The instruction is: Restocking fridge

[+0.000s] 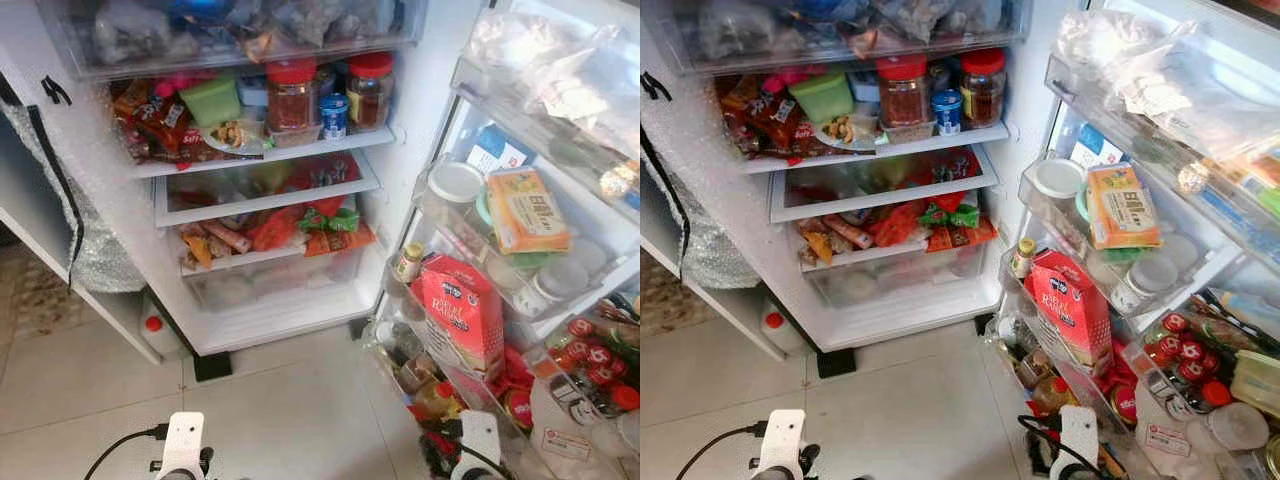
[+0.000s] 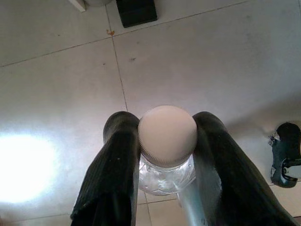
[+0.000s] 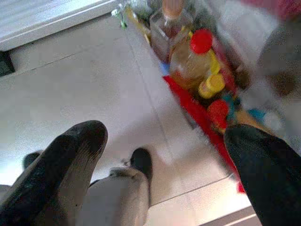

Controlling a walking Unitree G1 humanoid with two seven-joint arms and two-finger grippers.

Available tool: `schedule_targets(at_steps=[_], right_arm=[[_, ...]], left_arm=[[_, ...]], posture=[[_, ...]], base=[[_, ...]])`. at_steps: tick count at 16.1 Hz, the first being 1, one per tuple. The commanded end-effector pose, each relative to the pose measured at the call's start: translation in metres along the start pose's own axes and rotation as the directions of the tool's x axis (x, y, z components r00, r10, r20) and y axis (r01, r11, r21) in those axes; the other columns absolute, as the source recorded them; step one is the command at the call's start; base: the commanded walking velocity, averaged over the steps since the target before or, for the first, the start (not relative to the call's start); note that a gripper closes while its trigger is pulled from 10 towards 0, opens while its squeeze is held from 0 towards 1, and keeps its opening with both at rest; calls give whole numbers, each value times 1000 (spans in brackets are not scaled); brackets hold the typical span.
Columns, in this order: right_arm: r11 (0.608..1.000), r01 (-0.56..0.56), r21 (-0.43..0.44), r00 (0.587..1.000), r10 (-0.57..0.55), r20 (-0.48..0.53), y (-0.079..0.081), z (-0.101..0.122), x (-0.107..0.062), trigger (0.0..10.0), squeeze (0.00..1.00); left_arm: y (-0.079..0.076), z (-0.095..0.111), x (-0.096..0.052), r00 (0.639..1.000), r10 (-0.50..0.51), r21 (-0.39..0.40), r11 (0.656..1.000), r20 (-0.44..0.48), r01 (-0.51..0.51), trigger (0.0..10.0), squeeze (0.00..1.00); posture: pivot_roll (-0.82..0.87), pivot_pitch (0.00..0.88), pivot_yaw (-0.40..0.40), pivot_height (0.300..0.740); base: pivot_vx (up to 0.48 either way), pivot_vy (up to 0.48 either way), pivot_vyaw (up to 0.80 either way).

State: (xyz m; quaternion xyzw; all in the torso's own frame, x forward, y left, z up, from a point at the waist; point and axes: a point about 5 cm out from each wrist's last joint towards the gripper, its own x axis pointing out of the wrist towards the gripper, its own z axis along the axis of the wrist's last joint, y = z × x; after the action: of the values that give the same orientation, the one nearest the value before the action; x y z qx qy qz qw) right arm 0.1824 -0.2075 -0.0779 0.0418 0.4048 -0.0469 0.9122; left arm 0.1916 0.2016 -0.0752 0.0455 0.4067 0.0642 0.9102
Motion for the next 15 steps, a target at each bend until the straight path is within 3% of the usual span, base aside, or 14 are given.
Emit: schedule_targets(at_steps=[1, 5, 15], right_arm=[[998, 21, -60, 1000, -20, 21, -3, 4, 0, 10000, 0], [983, 88, -158, 995, -78, 70, -11, 17, 2, 10000, 0], [978, 74, -193, 997, -73, 14, -7, 2, -1, 10000, 0]], left_arm=[[1, -9, -2, 1000, 1, -5, 1000, -30, -1, 10000, 0], [1, -5, -1, 1000, -4, -7, 1000, -18, 4, 10000, 0], [-2, -3, -1, 1000, -21, -23, 1000, -1, 21, 10000, 0]], posture=[[-81, 142, -14, 740], [-83, 136, -12, 740], [-80, 143, -11, 740]], base=[[0, 0, 0], [0, 0, 0], [0, 0, 0]])
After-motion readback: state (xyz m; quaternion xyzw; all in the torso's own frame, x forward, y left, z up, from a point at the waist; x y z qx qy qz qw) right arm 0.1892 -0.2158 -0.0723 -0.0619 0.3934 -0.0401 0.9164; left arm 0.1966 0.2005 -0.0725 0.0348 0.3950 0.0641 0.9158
